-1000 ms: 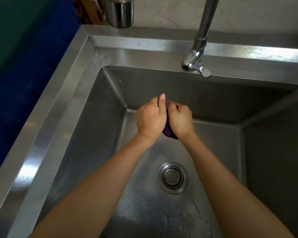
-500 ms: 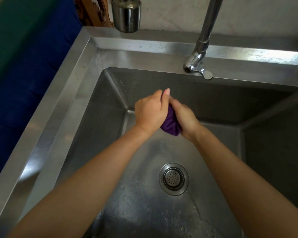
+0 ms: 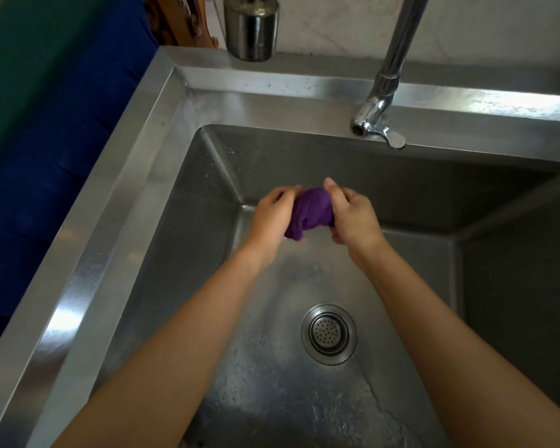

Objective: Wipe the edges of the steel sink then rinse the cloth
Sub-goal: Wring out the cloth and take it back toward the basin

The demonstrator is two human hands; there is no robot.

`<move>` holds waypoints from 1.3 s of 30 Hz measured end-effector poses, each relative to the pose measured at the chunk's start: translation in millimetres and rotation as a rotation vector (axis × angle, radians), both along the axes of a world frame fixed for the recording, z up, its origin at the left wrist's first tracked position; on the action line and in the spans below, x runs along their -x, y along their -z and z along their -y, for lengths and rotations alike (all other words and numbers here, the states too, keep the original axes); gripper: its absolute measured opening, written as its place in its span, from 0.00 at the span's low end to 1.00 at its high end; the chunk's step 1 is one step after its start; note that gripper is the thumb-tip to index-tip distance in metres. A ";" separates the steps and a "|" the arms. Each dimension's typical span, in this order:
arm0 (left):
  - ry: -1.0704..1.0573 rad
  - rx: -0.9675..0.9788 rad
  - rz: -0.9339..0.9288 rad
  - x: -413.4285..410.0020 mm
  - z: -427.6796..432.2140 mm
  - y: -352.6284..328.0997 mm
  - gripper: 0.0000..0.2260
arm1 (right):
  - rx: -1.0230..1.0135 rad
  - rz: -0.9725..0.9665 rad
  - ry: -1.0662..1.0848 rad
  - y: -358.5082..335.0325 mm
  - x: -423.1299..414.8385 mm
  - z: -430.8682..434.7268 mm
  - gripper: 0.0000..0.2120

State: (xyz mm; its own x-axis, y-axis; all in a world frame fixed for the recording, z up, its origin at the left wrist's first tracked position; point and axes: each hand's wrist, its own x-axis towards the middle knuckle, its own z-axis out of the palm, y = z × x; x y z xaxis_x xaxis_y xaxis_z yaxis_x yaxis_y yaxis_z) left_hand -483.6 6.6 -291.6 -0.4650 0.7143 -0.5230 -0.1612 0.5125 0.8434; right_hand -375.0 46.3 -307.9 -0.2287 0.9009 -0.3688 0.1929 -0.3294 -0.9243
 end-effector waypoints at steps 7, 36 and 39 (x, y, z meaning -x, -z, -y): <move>0.478 0.203 0.394 23.1 10.1 -13.7 0.29 | -0.249 0.124 -0.016 -10.0 1.0 -1.8 0.24; 0.623 -0.310 0.678 -13.1 33.9 -73.8 0.16 | 0.143 -0.741 0.243 -102.6 -80.2 45.3 0.08; 0.729 -0.242 0.512 -19.4 39.8 -73.9 0.20 | 0.037 -0.552 0.268 -94.5 -81.7 54.6 0.03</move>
State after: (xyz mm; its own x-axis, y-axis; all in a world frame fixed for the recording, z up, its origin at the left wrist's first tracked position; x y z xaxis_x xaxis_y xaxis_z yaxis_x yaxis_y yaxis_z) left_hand -464.2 -33.2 -217.7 0.3900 0.8562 -0.3389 -0.2509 0.4529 0.8555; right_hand -293.3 -8.4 -213.5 -0.1621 0.9424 -0.2925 -0.4046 -0.3338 -0.8514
